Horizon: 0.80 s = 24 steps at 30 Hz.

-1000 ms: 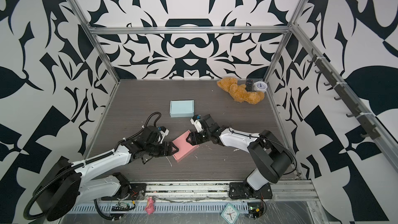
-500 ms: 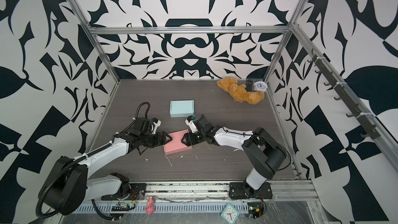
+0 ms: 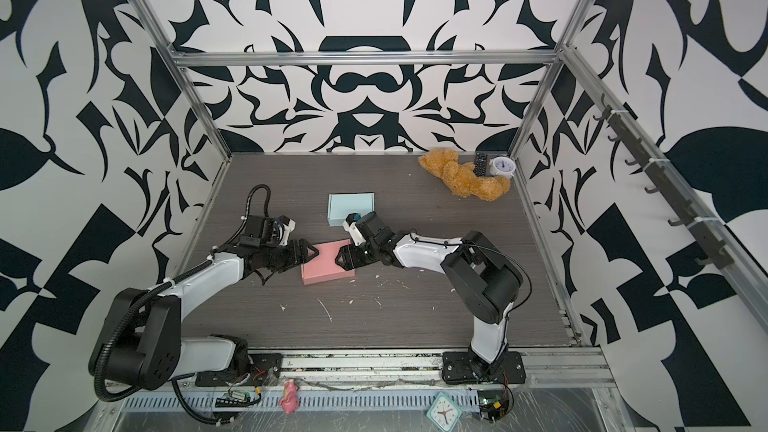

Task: Fold the paper box

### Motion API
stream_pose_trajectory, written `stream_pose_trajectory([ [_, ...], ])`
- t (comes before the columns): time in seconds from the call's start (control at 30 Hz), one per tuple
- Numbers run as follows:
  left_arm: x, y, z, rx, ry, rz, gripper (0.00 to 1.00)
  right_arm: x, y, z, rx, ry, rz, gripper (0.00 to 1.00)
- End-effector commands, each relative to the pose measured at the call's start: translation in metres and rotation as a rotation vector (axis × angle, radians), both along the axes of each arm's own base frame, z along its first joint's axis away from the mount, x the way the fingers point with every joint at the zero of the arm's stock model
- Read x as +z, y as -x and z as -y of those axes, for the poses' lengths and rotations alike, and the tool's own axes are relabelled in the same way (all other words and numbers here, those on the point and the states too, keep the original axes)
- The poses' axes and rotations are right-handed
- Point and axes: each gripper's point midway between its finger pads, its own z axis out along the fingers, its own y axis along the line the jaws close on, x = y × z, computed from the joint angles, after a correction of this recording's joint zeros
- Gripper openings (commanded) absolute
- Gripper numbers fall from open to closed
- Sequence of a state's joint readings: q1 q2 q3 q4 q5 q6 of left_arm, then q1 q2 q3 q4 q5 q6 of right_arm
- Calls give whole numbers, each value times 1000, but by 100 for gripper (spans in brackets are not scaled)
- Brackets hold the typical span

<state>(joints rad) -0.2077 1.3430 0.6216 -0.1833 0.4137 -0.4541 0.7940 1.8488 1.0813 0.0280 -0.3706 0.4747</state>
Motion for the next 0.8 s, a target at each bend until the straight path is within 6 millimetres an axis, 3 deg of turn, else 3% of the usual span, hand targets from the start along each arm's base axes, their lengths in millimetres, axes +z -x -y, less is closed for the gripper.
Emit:
stream_pose_trajectory([
  [0.0,17,-11,8,-55,82,45,76,42,-2,-43,82,-150,63,67],
  [0.3,12,-40,-23,55,46,67,73,47,-9,-78,120,-189,63,67],
  [0.77,4,-66,-62,175,-69,88,73,45,-26,-107,137,-228,54,67],
])
